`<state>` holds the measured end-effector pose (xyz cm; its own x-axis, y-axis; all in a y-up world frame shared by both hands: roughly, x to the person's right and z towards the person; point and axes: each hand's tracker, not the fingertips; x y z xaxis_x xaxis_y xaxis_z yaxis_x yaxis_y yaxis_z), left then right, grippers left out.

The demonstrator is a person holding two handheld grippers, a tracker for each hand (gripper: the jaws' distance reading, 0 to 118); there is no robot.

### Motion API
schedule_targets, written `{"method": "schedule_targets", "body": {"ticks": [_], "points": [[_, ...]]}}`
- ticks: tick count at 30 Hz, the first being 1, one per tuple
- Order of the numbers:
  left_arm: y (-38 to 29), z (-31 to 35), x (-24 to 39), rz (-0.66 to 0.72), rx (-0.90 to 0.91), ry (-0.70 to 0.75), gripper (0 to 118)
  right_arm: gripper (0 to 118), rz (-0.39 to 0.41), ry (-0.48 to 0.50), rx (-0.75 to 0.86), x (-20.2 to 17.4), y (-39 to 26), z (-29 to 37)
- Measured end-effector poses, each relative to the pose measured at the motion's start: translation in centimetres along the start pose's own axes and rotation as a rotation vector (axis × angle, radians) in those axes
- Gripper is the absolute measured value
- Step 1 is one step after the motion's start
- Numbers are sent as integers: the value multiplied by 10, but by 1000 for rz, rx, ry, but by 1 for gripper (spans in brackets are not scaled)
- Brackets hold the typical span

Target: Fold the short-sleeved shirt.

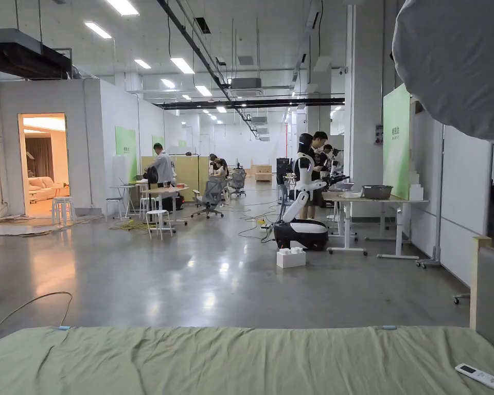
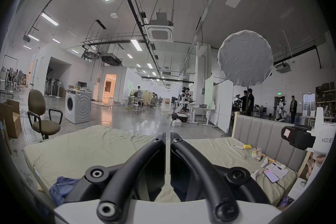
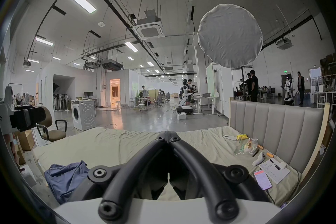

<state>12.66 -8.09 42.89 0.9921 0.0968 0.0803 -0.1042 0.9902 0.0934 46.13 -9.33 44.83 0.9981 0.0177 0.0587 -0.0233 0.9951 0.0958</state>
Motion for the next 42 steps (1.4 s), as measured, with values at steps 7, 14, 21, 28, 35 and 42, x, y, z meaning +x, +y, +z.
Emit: {"method": "schedule_targets", "body": {"ticks": [7,14,21,28,35,42], "points": [[35,-24,10,-391,33,-58,4,0,334,97,-18,-7,41,-14],[-150,-32,22,-1500,-283,-312,4,0,1670,255,-51,-57,-104,-25],[-160,-18,25,-1439,-358,-390,4,0,1603,359,-76,-56,-128,-21],[-4,-25,-25,-100,-82,-162,4,0,209,-10,41,8,-14,-21],[-13,16,-31,-93,-86,-64,4,0,-127,19,-116,42,-35,1],[-13,15,-29,-110,-107,-124,4,0,-73,33,-111,29,-32,5]]}}
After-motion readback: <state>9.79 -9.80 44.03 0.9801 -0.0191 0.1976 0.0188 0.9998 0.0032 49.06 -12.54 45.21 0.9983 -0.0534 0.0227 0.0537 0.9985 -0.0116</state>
